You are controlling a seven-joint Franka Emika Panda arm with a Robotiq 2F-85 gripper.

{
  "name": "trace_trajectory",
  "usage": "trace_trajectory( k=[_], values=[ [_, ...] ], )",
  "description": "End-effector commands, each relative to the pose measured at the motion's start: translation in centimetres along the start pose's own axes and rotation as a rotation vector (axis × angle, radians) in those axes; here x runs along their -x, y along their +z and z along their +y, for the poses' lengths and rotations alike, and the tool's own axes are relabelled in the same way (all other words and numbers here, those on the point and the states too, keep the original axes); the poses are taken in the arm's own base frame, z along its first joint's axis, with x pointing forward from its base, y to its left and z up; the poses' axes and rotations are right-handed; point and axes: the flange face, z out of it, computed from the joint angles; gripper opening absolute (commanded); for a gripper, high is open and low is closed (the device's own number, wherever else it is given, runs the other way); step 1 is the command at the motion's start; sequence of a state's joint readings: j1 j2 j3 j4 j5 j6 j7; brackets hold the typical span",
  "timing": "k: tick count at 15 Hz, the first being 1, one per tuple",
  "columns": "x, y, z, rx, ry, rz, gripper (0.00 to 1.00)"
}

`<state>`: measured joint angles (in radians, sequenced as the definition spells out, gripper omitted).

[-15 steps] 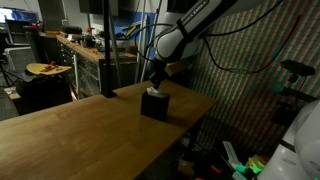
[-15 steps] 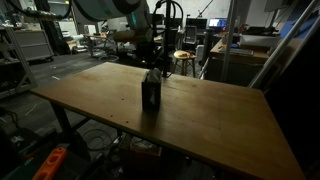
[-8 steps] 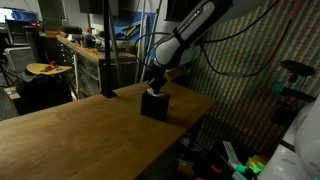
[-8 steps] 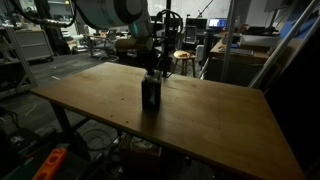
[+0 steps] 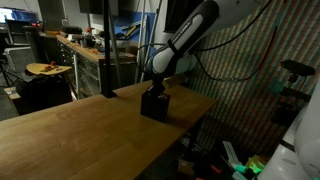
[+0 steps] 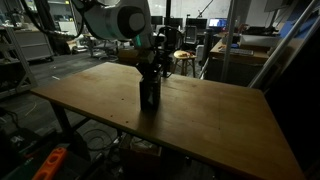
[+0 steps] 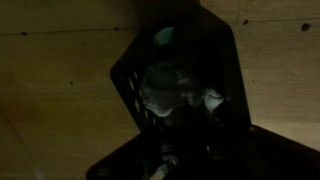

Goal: Put the towel on the table into the box

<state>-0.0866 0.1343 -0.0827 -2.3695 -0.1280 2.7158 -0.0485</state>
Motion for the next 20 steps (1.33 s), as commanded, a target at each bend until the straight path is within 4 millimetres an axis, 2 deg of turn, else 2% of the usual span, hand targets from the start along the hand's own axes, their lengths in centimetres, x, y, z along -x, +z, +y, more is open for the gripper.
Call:
trace_trajectory(
  k=[1, 4, 8, 11, 14, 20],
  values=[
    [0.3, 2.0, -0.1, -0.036, 0.01, -0.01, 0.06],
    [0.4, 2.0, 0.6, -0.049, 0.029, -0.015, 0.05],
    [0.2, 1.0, 1.9, -0.031, 0.076, -0.024, 0.05],
    [0.2, -0.3, 3.6, 0.071, 0.196, -0.047, 0.04],
    [-0.4, -1.8, 4.1, 0.173, 0.32, -0.069, 0.05],
    [-1.2, -3.5, -3.0, 0.233, 0.396, -0.166, 0.05]
  ],
)
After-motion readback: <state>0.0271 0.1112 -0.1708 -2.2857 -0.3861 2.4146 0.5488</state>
